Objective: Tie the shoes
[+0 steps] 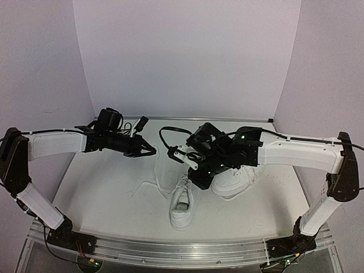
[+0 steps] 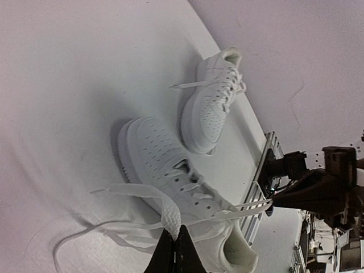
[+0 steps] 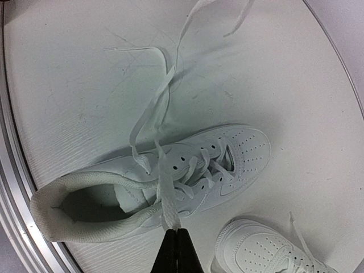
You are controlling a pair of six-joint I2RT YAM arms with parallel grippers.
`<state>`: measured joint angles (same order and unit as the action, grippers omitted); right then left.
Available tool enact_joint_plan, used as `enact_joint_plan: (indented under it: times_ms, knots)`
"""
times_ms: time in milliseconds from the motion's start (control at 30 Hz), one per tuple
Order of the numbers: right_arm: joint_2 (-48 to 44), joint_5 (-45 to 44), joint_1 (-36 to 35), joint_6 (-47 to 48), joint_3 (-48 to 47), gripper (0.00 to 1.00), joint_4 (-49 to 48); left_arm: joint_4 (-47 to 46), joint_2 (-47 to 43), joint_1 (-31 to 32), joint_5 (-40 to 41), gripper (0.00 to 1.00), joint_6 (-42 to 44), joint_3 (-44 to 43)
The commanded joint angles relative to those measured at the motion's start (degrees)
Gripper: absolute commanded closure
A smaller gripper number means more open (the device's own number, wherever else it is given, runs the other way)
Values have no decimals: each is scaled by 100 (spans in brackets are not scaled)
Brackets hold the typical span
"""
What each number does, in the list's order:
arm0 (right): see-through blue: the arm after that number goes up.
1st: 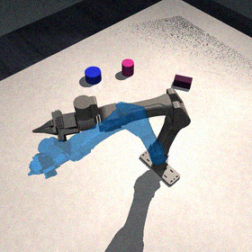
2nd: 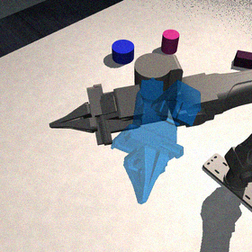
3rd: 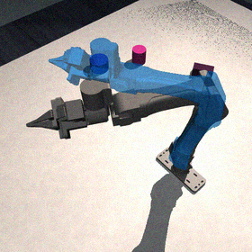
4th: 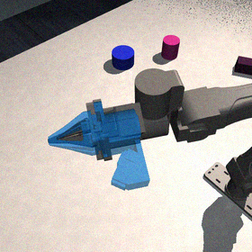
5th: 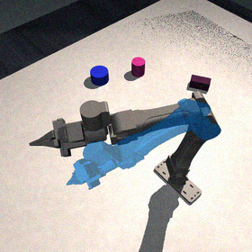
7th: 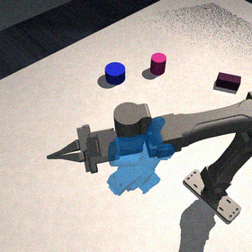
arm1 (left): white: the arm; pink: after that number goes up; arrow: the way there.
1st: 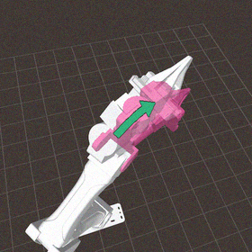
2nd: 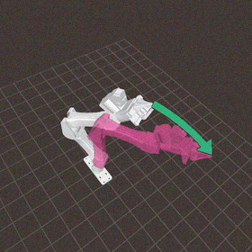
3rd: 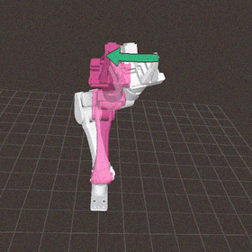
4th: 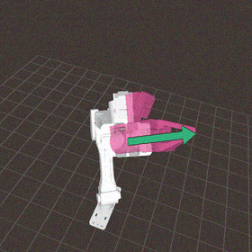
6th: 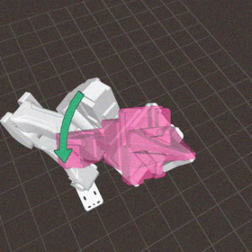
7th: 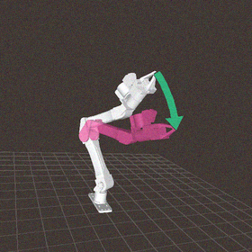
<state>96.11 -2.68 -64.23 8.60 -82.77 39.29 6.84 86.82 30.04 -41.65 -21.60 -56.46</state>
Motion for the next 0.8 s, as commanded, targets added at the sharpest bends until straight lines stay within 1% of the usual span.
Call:
enact_joint_plan:
  times_ms: [0,100,333,500,767]
  knots:
    - [-379,82,24,-205,316,100,-765,-151,365,533,-601,100,446,-741]
    - [-403,150,22,-292,477,100,-912,34,745,778,-602,100,581,-1035]
    - [-722,129,20,-437,869,100,-1247,-515,1415,1349,-937,100,438,-1090]
    - [-913,-13,33,-464,1077,100,-1368,-192,1544,1921,-1061,100,1029,-1178]
    - [-1031,-127,42,-513,1226,100,-1511,223,1586,2144,-1439,100,1618,-1190]
